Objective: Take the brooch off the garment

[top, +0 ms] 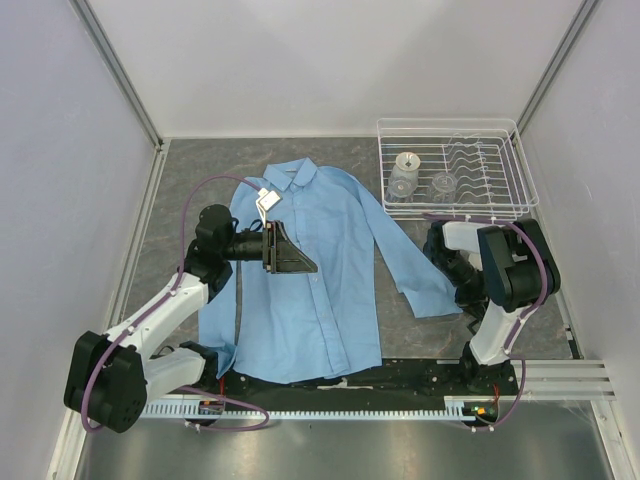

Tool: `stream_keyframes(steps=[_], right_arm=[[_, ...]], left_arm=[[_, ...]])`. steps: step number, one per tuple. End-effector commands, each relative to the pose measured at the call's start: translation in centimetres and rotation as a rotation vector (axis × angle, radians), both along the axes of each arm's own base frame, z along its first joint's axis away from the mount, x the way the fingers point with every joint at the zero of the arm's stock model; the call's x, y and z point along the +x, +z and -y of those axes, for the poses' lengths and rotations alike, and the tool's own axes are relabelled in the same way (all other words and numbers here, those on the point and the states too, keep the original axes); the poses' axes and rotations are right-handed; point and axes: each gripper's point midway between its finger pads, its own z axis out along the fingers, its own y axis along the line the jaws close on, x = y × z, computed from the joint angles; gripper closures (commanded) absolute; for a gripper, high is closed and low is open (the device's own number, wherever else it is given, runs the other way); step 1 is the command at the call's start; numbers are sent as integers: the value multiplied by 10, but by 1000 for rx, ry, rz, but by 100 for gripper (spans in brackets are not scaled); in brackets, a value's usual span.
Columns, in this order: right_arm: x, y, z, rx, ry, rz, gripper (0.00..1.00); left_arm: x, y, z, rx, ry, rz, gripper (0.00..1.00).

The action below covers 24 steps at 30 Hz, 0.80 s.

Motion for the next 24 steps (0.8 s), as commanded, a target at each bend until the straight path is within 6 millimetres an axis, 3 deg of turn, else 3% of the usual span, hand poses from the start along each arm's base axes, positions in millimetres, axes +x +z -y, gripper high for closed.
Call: stream_keyframes(steps=[1, 8, 16, 24], right_arm=[[4, 4, 1, -16, 14, -9, 81], [5, 1, -1, -5, 19, -25, 75], [4, 3, -3, 18, 20, -8, 61], [-2, 7, -9, 58, 16, 4, 56]], left_arm=[[-4, 8, -1, -23, -25, 22, 31], [-3, 7, -1, -23, -25, 22, 31], [-3, 8, -1, -24, -25, 25, 31], [-3, 8, -1, -24, -22, 28, 31]])
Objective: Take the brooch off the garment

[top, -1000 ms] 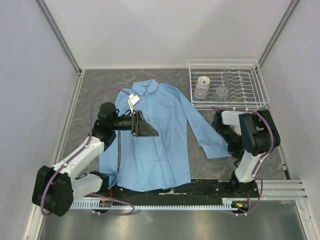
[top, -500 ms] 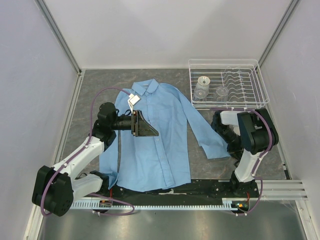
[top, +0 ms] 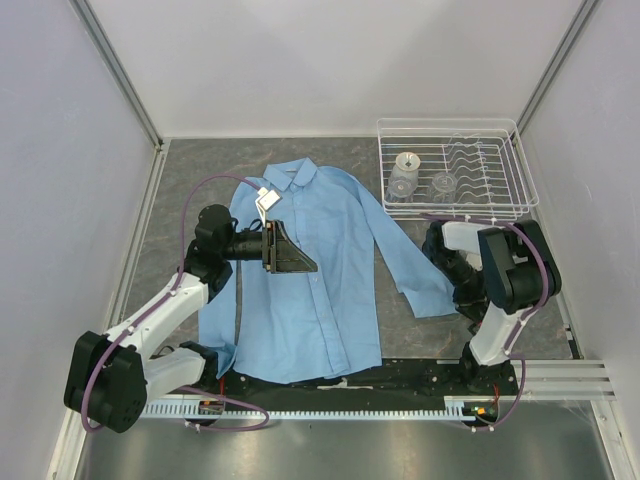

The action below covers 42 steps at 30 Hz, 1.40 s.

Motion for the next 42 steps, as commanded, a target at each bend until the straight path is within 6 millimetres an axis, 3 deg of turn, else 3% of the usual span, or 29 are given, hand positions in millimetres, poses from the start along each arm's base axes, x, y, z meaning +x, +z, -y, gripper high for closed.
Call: stream_keyframes(steps=[1, 10, 25, 35, 42], right_arm=[[-1, 9, -4, 27, 5, 32, 54], [-2, 11, -7, 37, 7, 39, 52], [-3, 22, 6, -71, 10, 27, 47], [-1, 24, -6, -31, 65, 42, 23], [4, 28, -15, -10, 106, 104, 20]], left_arm=[[-4, 6, -2, -17, -21, 17, 31], [-4, 6, -2, -17, -21, 15, 31], [-2, 4, -3, -15, -19, 10, 31], [-1, 5, -3, -16, -16, 12, 31], [3, 3, -6, -13, -1, 8, 31]])
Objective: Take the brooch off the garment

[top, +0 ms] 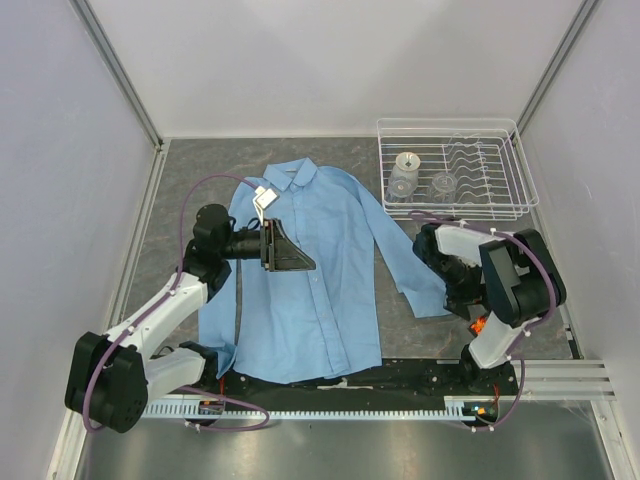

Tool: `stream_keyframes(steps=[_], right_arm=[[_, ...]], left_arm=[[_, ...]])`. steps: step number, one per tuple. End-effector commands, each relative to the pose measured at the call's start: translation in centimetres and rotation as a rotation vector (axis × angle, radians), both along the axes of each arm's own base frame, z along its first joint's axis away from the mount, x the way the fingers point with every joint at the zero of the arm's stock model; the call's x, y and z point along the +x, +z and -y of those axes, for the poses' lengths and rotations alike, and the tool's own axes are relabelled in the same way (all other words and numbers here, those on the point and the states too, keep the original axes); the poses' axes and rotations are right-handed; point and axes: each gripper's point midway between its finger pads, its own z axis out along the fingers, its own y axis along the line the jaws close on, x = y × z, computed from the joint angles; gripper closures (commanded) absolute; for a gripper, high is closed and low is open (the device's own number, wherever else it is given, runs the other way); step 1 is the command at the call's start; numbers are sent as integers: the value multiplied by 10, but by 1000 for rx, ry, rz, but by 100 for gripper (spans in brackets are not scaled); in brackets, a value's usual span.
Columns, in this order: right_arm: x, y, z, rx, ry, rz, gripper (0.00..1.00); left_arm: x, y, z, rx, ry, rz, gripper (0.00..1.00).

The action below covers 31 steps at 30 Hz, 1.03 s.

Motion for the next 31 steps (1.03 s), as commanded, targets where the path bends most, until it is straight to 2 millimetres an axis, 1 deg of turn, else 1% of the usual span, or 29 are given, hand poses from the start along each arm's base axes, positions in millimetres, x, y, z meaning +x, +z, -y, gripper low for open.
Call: stream_keyframes(steps=[1, 2, 3, 5, 6, 8, 9, 11, 12, 13, 14, 15, 16, 17, 18, 19, 20, 21, 22, 23, 24, 25, 26, 27, 28, 29, 30, 31], right_arm=[[-1, 19, -5, -4, 46, 23, 20], [5, 21, -8, -2, 74, 41, 20], [18, 27, -19, 17, 125, 96, 19], [37, 36, -30, 25, 187, 170, 18], [57, 46, -47, 65, 230, 264, 17], [74, 57, -66, 125, 258, 370, 18], [89, 72, -89, 201, 296, 490, 18], [99, 88, -112, 276, 336, 612, 18], [105, 104, -134, 350, 389, 721, 18], [107, 112, -143, 386, 420, 771, 17], [108, 120, -150, 415, 445, 819, 17], [109, 135, -160, 477, 480, 905, 16], [109, 142, -165, 522, 504, 935, 16], [107, 151, -169, 569, 524, 966, 17], [104, 169, -170, 635, 562, 1027, 18], [101, 182, -169, 664, 582, 1063, 17], [98, 194, -167, 697, 603, 1098, 15], [90, 226, -161, 754, 623, 1197, 11], [84, 243, -158, 783, 665, 1231, 8], [71, 269, -146, 831, 673, 1325, 2], [64, 293, -140, 867, 677, 1401, 2], [56, 309, -135, 897, 700, 1447, 2], [42, 330, -121, 935, 696, 1538, 2], [36, 349, -115, 970, 692, 1620, 2], [29, 361, -110, 1000, 694, 1673, 2], [21, 372, -114, 1054, 760, 1701, 2], [9, 397, -107, 1100, 770, 1789, 2], [7, 408, -101, 1097, 753, 1828, 2]], left_arm=[[1, 3, -3, -12, -9, 8, 31], [2, 2, -4, -10, -4, 5, 31], [3, 1, -5, -8, 1, 10, 31], [8, 2, -8, -8, 26, 20, 30], [11, 2, -9, -4, 39, 26, 31], [15, 3, -12, 2, 67, 38, 30], [16, 3, -13, 4, 73, 50, 30], [20, 7, -13, 3, 108, 84, 30], [22, 8, -14, 7, 117, 116, 30], [24, 11, -14, 12, 132, 134, 30], [21, 21, -16, 1, 141, 184, 30], [19, 28, -16, -5, 154, 247, 30], [23, 31, -17, 7, 201, 270, 29], [20, 33, -16, 27, 216, 283, 29], [18, 58, -18, 24, 244, 378, 28], [19, 68, -18, 35, 275, 384, 28], [13, 74, -18, 47, 273, 361, 28], [2, 108, -21, 0, 287, 411, 28], [-1, 127, -23, -28, 318, 439, 28], [-9, 139, -24, -40, 327, 426, 27], [-17, 173, -30, -80, 358, 477, 25], [-17, 191, -34, -97, 395, 500, 23], [-18, 203, -35, -103, 405, 514, 22], [-26, 236, -40, -138, 420, 571, 18], [-19, 246, -40, -134, 437, 579, 12], [-18, 255, -40, -132, 444, 607, 8], [-22, 275, -44, -156, 459, 647, 5], [-13, 284, -45, -166, 498, 655, 4]])
